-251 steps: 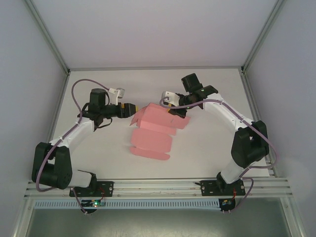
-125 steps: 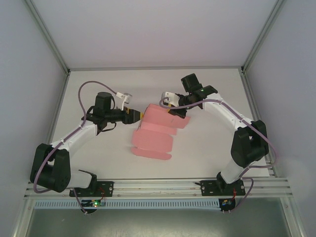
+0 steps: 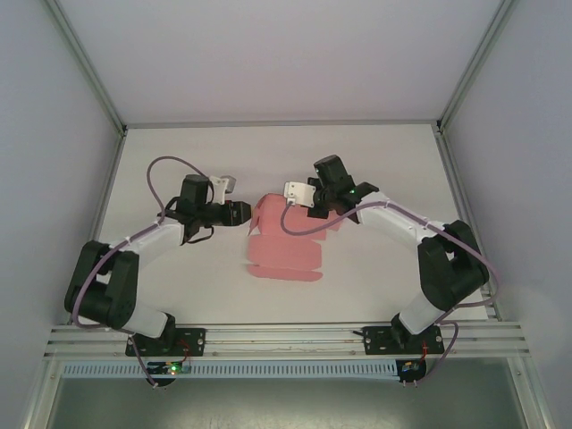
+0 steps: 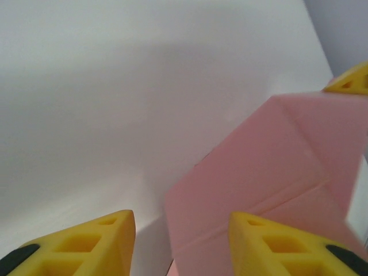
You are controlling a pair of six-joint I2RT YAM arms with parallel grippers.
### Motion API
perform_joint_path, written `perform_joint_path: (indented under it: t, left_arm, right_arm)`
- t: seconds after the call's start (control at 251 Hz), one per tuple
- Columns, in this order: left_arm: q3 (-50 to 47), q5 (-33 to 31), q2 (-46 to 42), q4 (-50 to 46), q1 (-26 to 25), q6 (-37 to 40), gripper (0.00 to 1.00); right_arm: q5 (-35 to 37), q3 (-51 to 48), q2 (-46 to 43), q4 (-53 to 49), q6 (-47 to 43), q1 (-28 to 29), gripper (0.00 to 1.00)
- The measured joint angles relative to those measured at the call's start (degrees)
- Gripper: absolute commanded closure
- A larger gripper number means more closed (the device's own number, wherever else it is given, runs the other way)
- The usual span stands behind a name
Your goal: Assemble paper box
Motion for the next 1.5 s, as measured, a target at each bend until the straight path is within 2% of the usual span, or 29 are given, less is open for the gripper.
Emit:
perform_joint_path:
  t: [0.152,0.383,0.555,0.77,1.109,1.501]
  left_arm:
    - [-0.02,-0.28,3.58,1.81,0.07,-1.6,0.55]
    - [1.44,0.22,8.59,5.16,1.18,-3.85,0.56]
    - [1.7,0.22,10.97,7.28,1.7,-4.04,0.56]
    - [2.82,1.09,15.5,8.55,3.06,-4.68,0.58]
    - [3.19,1.68,15.82,8.81,3.06,-4.66,0.59]
    - [4.24,1.92,15.82,9.01,3.06,-4.17,0.59]
  right_arm:
    - [4.39,-3.43,-1.46,6.27,-1.95,1.57,1.0]
    - [7.15,-3.28,-3.19,7.41,-5.64,2.12,1.0]
    - [12.83,-1.31,1.57,7.37,-8.2,3.8,1.0]
    - [20.31,-2.97,7.39,13.07,-10.03,6.1,1.0]
    - [26.1,-6.78,4.74,22.95,-14.99,7.21,1.0]
    - [32.06,-16.83,4.17,41.16,-21.64,10.58,1.0]
